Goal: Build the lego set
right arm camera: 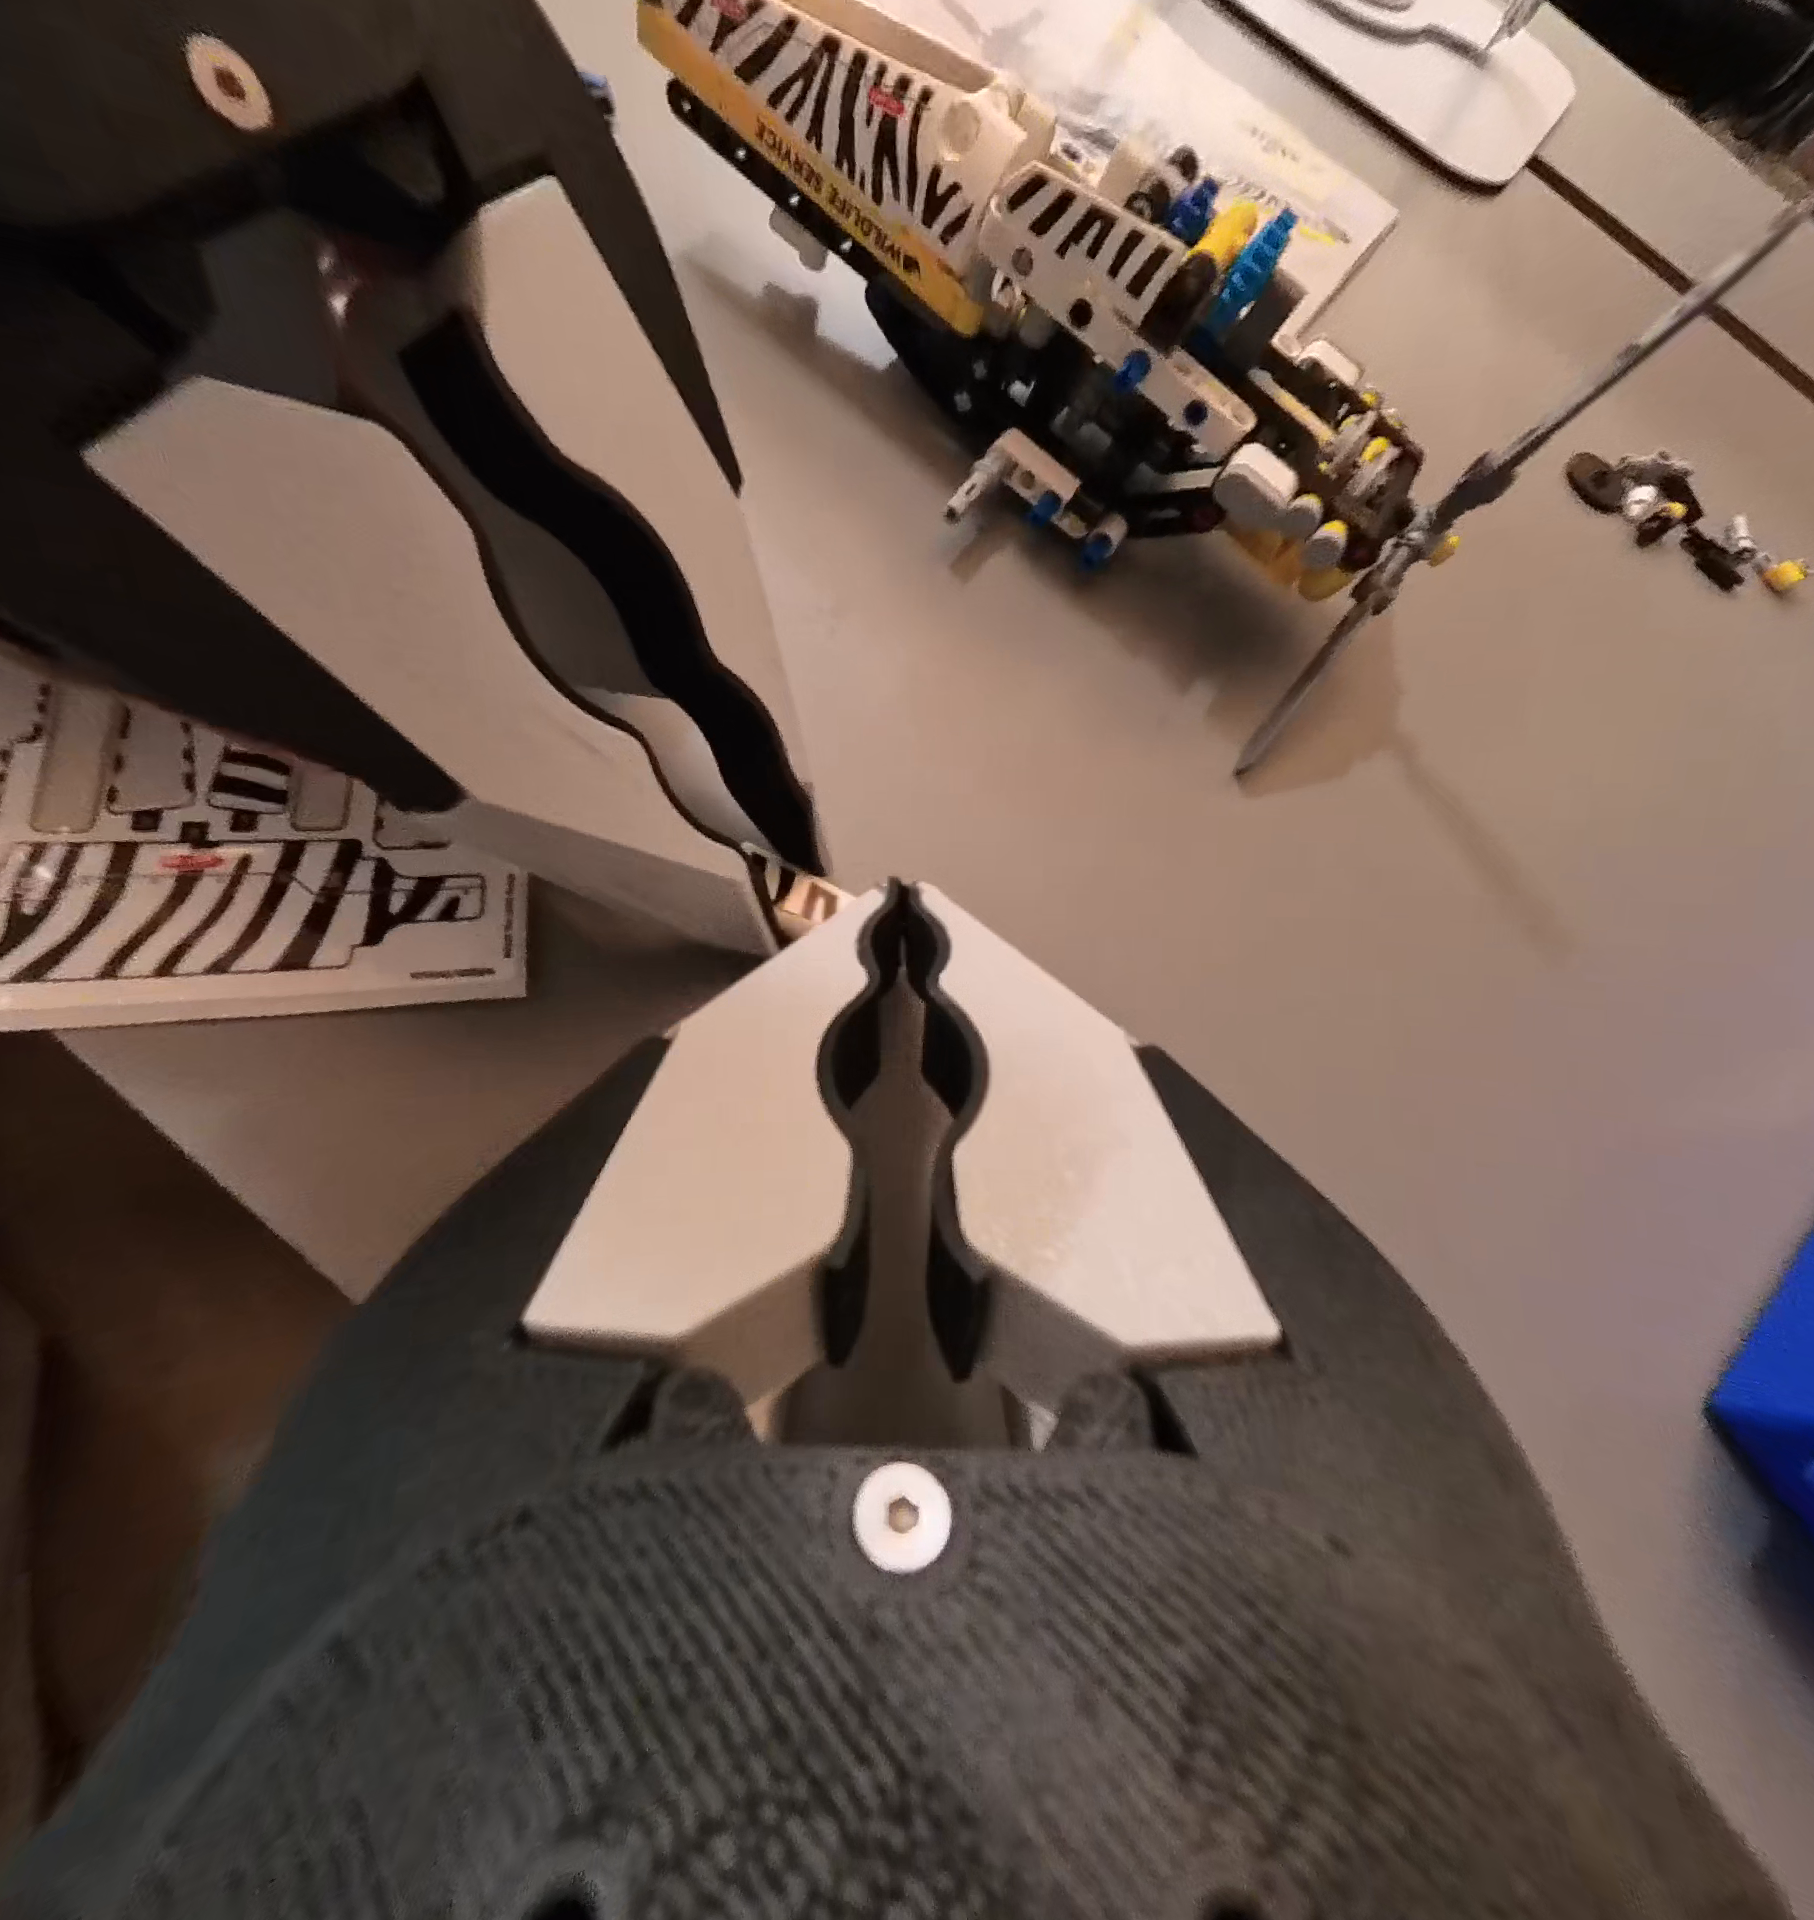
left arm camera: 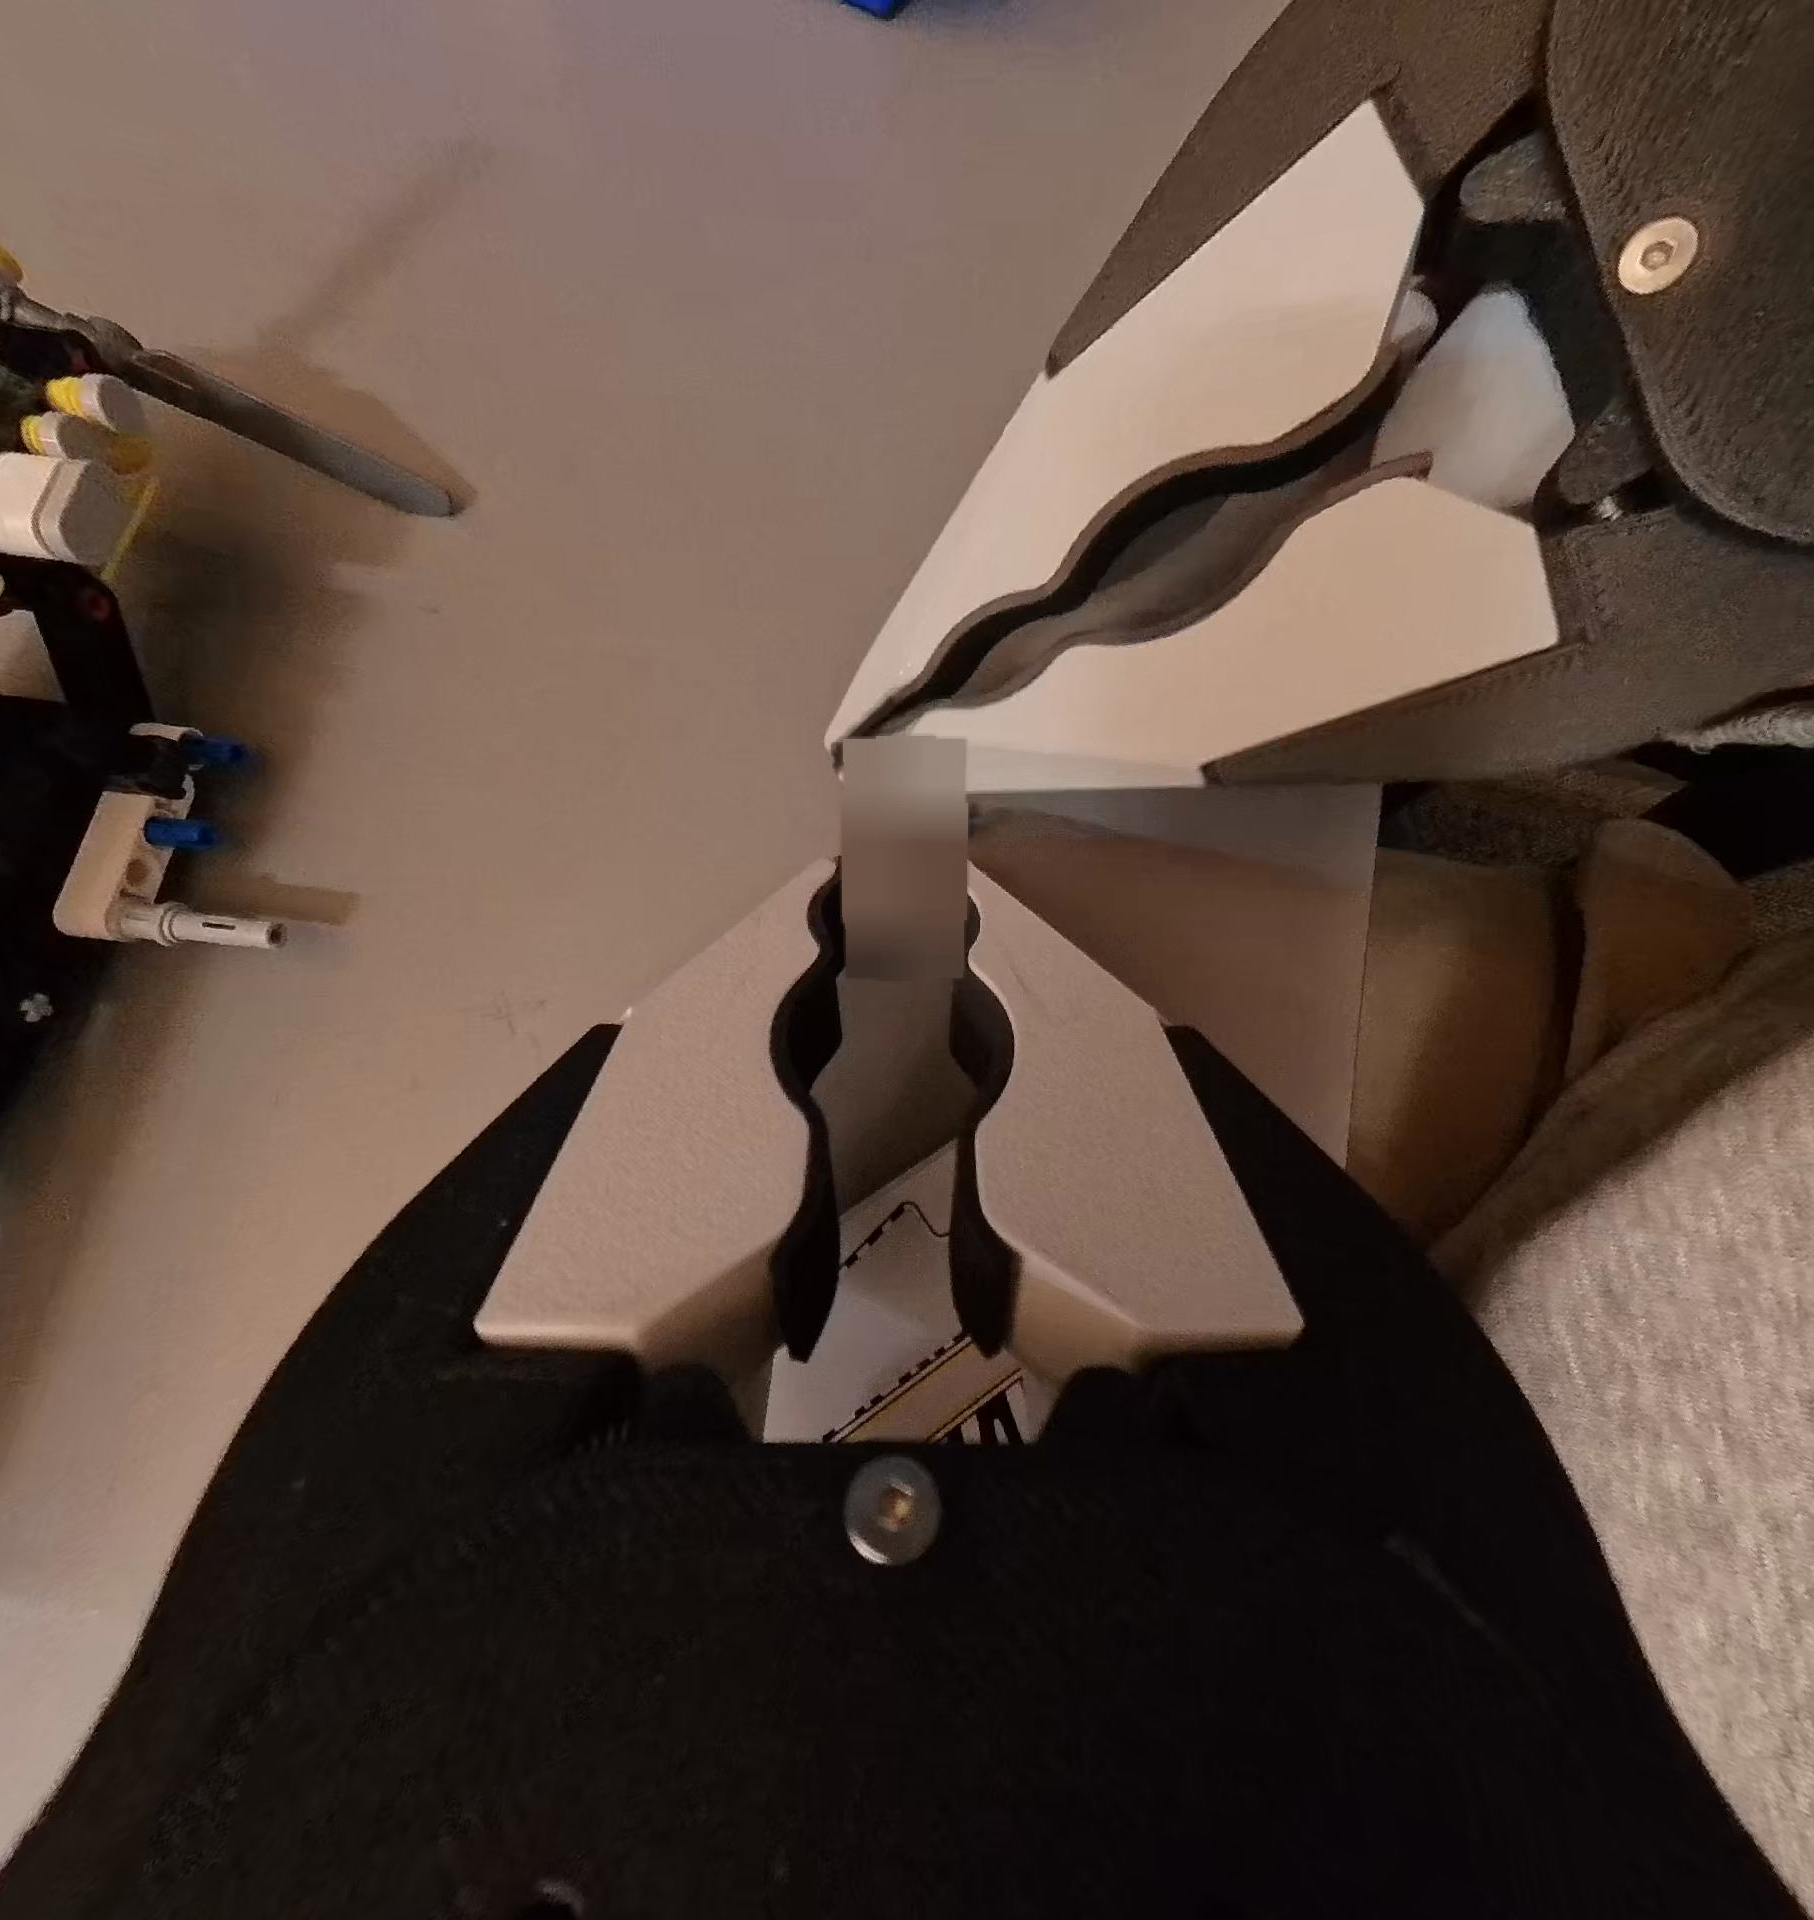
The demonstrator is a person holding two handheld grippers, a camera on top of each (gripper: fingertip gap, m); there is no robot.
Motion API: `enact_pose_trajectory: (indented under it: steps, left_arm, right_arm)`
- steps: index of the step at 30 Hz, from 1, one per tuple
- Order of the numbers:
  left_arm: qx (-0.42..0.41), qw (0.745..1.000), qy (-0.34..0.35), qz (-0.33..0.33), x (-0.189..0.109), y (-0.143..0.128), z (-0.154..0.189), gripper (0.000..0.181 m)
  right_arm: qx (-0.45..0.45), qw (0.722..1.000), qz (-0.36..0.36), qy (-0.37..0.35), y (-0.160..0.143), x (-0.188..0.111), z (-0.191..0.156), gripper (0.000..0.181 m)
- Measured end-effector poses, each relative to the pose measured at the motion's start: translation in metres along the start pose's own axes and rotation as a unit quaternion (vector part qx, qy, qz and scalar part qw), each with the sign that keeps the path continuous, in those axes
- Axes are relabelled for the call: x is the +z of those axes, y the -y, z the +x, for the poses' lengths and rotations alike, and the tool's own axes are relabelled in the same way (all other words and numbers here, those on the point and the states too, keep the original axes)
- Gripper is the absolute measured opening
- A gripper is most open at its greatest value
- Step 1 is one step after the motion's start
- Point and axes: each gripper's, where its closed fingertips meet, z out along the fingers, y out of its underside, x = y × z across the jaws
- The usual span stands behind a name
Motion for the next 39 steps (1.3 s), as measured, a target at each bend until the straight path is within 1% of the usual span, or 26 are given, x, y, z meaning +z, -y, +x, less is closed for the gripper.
enact_pose_trajectory:
  steps: [4, 8, 11, 13, 18, 23, 25, 29, 32, 39]
  left_arm:
    - [0.0, 1.0, 0.0, 0.0, 0.0, 0.0, 0.0, 0.015]
    - [-0.001, 1.0, -0.001, 0.0, 0.0, 0.0, 0.0, 0.015]
    - [-0.002, 1.0, -0.001, 0.0, 0.0, 0.0, 0.0, 0.016]
    - [-0.002, 1.0, -0.001, 0.0, 0.0, 0.0, 0.0, 0.016]
    - [-0.001, 1.0, 0.0, 0.0, 0.0, 0.0, 0.0, 0.015]
    - [-0.002, 1.0, 0.0, 0.0, 0.0, 0.0, 0.0, 0.016]
    - [-0.002, 1.0, 0.001, 0.001, 0.0, 0.0, 0.0, 0.016]
    - [0.0, 1.0, 0.012, 0.001, -0.001, 0.0, -0.001, 0.016]
    - [0.001, 1.0, 0.019, 0.001, -0.002, -0.001, -0.002, 0.016]
    - [-0.012, 1.0, 0.008, 0.002, -0.002, -0.002, -0.002, 0.015]
  right_arm:
    - [0.022, 1.0, -0.013, -0.009, -0.008, -0.002, 0.011, 0.0]
    - [0.023, 0.999, 0.019, 0.02, 0.004, -0.007, -0.002, 0.0]
    - [-0.005, 1.0, 0.014, 0.022, 0.005, -0.005, -0.01, 0.0]
    - [-0.012, 1.0, 0.009, 0.014, 0.001, -0.003, -0.007, 0.0]
    - [0.033, 0.999, -0.002, 0.009, -0.005, -0.004, 0.006, 0.0]
    - [0.023, 0.999, 0.021, 0.032, 0.007, -0.006, -0.008, 0.0]
    - [0.023, 0.999, 0.006, 0.033, 0.002, -0.002, -0.009, 0.0]
    - [0.043, 0.998, 0.006, 0.044, 0.001, -0.003, -0.007, 0.0]
    - [0.041, 0.998, 0.0, 0.041, -0.003, -0.002, -0.006, 0.0]
    - [0.036, 0.999, 0.004, 0.036, -0.001, -0.002, -0.006, 0.0]
